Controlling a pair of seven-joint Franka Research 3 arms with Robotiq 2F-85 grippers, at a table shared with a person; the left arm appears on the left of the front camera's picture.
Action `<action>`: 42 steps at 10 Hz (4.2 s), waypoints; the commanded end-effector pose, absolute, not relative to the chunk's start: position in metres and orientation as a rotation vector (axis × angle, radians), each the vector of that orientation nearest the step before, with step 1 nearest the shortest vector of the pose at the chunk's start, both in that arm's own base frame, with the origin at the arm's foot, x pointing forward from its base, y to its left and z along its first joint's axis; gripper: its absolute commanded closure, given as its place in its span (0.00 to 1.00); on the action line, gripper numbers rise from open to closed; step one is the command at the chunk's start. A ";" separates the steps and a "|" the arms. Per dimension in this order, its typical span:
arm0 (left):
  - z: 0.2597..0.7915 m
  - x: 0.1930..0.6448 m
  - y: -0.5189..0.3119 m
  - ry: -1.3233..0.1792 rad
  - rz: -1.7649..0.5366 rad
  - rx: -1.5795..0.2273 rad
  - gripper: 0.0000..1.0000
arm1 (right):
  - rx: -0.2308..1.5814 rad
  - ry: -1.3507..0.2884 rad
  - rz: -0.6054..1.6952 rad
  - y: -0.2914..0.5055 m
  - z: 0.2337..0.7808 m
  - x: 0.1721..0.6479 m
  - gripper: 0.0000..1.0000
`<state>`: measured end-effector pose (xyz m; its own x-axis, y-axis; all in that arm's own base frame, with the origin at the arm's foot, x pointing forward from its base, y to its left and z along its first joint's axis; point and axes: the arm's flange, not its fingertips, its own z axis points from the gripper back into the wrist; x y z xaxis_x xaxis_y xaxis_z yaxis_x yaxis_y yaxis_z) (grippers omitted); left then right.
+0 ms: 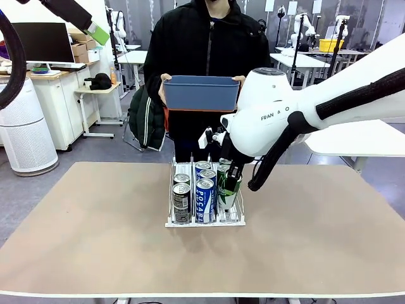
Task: Fill the beverage cans into the dispenser.
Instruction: Place the picked Sprite in the line of the Automatic Can Dispenser with the same cans, then pick up the Pepsi coke handed by the human.
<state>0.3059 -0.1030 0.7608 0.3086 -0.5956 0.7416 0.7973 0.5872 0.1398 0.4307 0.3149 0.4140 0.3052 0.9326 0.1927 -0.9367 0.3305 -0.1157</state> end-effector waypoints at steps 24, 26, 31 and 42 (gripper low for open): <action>0.761 0.306 -0.103 -0.850 -0.926 -0.289 0.00 | 0.026 -0.313 1.202 0.305 0.465 0.417 0.00; 0.761 0.306 -0.103 -0.850 -0.926 -0.289 0.00 | 0.026 -0.313 1.202 0.305 0.465 0.417 0.00; 0.761 0.306 -0.103 -0.850 -0.926 -0.289 0.00 | 0.026 -0.313 1.202 0.305 0.465 0.417 0.00; 0.761 0.306 -0.103 -0.850 -0.926 -0.289 0.00 | 0.175 -0.501 1.095 0.184 0.673 0.427 0.00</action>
